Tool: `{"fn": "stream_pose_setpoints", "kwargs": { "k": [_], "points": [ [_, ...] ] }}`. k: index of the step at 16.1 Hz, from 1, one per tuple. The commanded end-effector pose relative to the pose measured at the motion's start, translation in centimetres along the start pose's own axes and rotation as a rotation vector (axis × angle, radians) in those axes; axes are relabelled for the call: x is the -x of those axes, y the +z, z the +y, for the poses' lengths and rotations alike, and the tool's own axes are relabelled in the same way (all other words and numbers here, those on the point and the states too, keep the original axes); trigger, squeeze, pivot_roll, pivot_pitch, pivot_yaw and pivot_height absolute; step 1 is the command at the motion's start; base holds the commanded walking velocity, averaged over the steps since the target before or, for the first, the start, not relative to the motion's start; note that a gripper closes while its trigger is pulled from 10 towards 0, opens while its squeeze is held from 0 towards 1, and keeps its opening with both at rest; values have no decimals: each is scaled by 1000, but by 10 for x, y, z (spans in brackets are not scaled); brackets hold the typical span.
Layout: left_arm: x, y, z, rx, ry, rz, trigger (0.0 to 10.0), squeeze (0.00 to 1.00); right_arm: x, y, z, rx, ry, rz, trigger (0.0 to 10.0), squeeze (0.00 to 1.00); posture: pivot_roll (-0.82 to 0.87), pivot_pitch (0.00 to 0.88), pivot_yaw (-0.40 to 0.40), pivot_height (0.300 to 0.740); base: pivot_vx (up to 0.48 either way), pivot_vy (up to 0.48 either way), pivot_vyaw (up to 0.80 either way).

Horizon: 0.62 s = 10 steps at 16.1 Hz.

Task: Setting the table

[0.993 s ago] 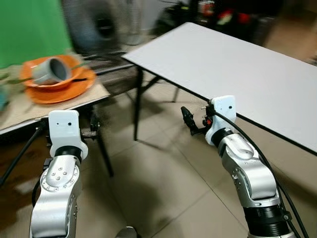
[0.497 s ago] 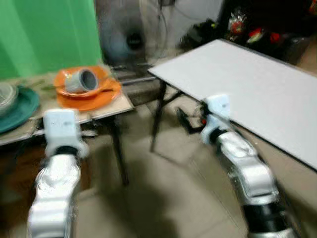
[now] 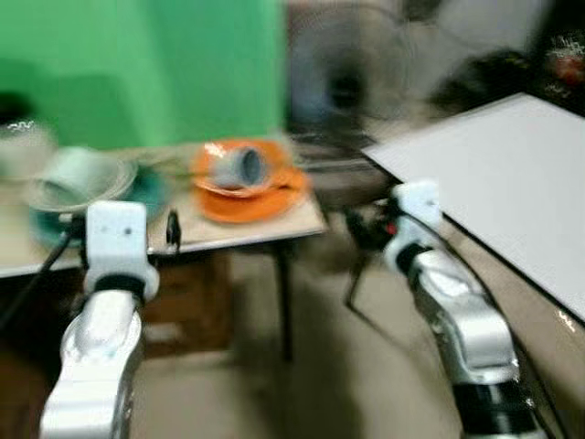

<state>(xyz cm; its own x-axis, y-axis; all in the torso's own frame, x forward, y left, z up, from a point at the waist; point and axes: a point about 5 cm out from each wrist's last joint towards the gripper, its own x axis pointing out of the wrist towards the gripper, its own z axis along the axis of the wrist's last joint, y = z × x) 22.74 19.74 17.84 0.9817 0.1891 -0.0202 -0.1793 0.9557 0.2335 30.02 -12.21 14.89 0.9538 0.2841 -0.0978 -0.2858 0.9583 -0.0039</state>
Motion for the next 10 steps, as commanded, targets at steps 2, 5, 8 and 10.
{"fn": "stream_pose_setpoints", "kwargs": {
  "k": [2,5,8,10],
  "points": [
    [3,4,2,-19,-1,-6,10000,0,-3,7,12,0,64,-38,10000,0,78,0,-32,740,244,0,800],
    [0,9,1,-37,-14,-23,10000,0,-2,7,12,-1,74,-46,10000,0,82,0,-31,740,240,0,800],
    [2,8,-5,-51,-75,-18,10000,0,1,11,10,-51,78,-85,10000,0,81,0,-24,740,80,0,267],
    [3,4,-10,-64,-139,-11,10000,0,2,15,10,-86,97,-109,10000,0,73,0,-20,740,0,0,0]
  ]
}}
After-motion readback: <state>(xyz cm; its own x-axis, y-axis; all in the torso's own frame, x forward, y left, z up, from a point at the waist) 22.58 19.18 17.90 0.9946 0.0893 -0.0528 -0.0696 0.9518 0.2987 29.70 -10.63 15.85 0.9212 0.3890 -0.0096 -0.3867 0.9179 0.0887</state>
